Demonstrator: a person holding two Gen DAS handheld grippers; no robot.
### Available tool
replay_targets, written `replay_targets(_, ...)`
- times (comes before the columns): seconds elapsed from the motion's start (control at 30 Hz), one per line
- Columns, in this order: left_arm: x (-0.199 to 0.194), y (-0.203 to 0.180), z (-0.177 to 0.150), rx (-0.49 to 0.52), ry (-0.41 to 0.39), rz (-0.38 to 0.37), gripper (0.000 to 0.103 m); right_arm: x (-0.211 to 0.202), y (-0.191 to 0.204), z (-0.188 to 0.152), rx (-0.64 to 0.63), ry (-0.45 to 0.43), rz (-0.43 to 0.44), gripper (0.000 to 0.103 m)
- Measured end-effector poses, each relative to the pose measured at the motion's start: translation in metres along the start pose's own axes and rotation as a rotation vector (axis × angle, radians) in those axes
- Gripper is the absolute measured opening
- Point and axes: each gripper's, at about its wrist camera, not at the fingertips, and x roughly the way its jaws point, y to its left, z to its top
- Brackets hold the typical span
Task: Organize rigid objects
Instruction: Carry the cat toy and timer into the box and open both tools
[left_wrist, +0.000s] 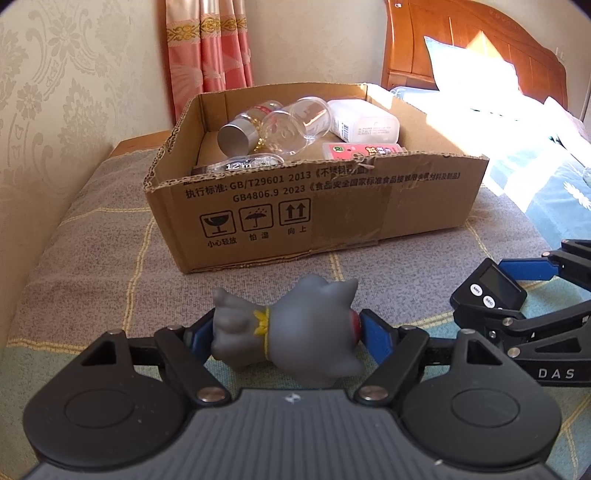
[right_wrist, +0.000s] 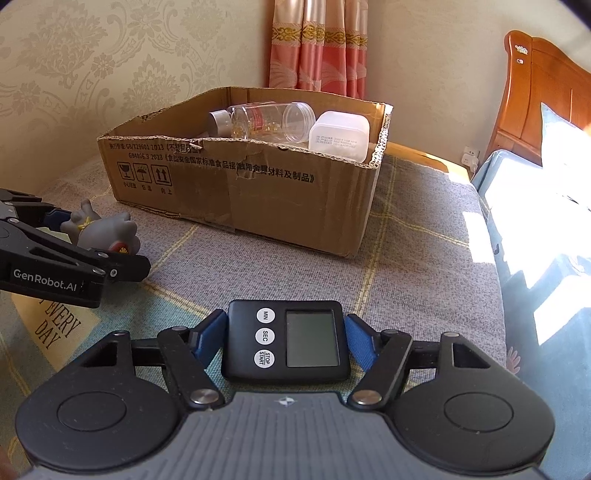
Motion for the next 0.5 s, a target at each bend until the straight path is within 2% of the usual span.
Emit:
replay_targets(0.1,-0.001,0.001,0.0,0.0,0.002,-0.003,0.073,-0.001,0.002,0.0,-0.017,0.001,-0.014,0.074)
replay_targets(0.5,-0.014,0.001,0.007,0.049,0.015,-0.022,0.072,-0.018,0.003,0.005,-0.08,0.002,-0.017,0.074)
